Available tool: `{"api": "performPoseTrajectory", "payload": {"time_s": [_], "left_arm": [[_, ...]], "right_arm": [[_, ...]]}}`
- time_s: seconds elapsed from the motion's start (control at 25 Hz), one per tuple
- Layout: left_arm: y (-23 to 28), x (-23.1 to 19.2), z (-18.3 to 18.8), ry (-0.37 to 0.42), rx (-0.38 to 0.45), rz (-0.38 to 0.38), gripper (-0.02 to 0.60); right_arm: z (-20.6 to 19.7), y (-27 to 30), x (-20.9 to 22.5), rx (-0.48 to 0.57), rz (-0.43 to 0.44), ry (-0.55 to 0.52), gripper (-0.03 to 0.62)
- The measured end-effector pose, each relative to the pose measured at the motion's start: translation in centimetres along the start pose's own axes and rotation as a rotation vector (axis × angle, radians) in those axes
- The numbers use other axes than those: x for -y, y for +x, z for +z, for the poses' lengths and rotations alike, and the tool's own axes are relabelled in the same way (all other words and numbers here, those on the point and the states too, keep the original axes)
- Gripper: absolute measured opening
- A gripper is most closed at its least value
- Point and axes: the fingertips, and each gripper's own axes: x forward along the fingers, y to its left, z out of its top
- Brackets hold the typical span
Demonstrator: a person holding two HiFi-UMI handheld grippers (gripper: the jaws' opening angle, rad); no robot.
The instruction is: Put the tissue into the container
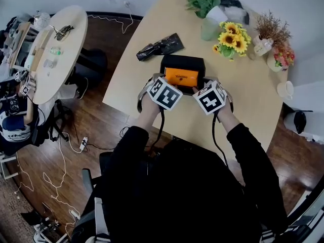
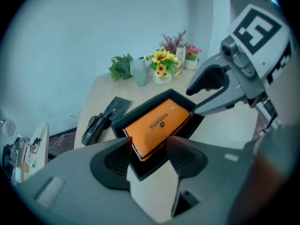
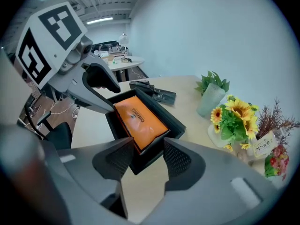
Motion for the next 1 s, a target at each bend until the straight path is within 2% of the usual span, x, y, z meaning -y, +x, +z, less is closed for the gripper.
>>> {"api": "performPoseTrajectory", "payload": {"time_s": [0.2, 0.32, 0.4, 0.52, 0.76, 0.92, 1.0], "left_arm": [[-3.8, 1.0, 3.0, -0.025, 0.205, 0.045, 0.202], [-7.2, 2.7, 4.5, -0.045, 0.350, 0.028, 0.192], [-9.2, 4.0, 4.9, -0.060, 0.418, 0.020, 0.190], [-11.7, 5.6, 4.6, -0.084, 0.467, 0.023, 0.181], [-15.6, 8.4, 3.7, -0.059, 0.518, 0.031, 0.158], [-17.6, 10.5, 4.6, -0.116, 0.635, 0.006, 0.106], [-18.6, 12.0, 6.2, -0.099, 0.703, -0.005, 0.100]], "right_arm": [[1.1, -3.2, -0.2, 0.123, -0.006, 0.013, 0.186], [1.5, -6.3, -0.3, 0.230, -0.014, 0.036, 0.177], [1.4, -8.6, 0.0, 0.304, -0.028, 0.060, 0.176], [0.2, -12.0, 0.8, 0.379, -0.062, 0.112, 0.172], [-4.2, -18.8, 3.5, 0.469, -0.150, 0.250, 0.172], [-7.2, -22.7, 4.4, 0.526, -0.205, 0.329, 0.169], [-8.6, -24.5, 4.5, 0.559, -0.233, 0.365, 0.169]]}}
